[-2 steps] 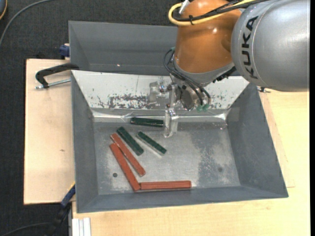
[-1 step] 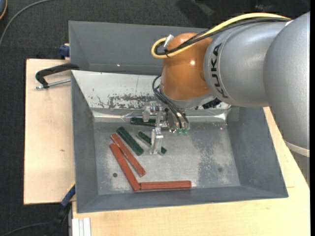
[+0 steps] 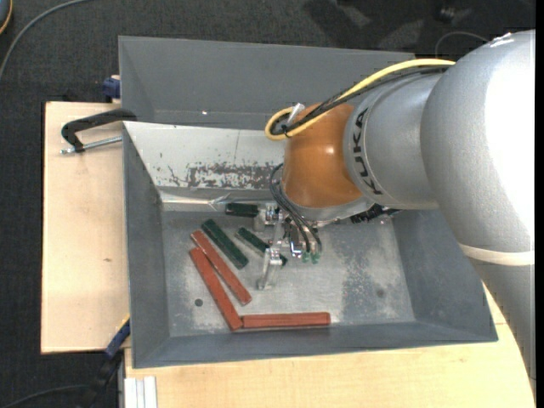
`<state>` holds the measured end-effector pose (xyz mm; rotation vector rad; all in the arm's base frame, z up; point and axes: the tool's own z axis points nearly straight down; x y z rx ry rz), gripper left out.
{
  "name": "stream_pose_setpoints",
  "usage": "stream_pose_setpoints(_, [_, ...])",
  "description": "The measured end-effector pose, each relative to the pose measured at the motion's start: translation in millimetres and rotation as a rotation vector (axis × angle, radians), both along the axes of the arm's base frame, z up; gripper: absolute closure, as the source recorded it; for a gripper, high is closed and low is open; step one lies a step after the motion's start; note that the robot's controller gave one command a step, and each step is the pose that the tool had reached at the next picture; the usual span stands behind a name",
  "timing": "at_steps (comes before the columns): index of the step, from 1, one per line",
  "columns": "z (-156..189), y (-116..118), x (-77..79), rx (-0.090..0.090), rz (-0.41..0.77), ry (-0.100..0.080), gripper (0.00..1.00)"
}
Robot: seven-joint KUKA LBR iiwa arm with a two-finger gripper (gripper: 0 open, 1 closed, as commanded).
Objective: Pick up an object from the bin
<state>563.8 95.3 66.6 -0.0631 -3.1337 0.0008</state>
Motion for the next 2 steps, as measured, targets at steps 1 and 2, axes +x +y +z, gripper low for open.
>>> stream_pose_setpoints(1, [4,1,2.3,0.002,0.002,-0.008,1.0])
stream_pose_setpoints(2, [137,1,5.2,0.003,0.062,-0.023,1.0])
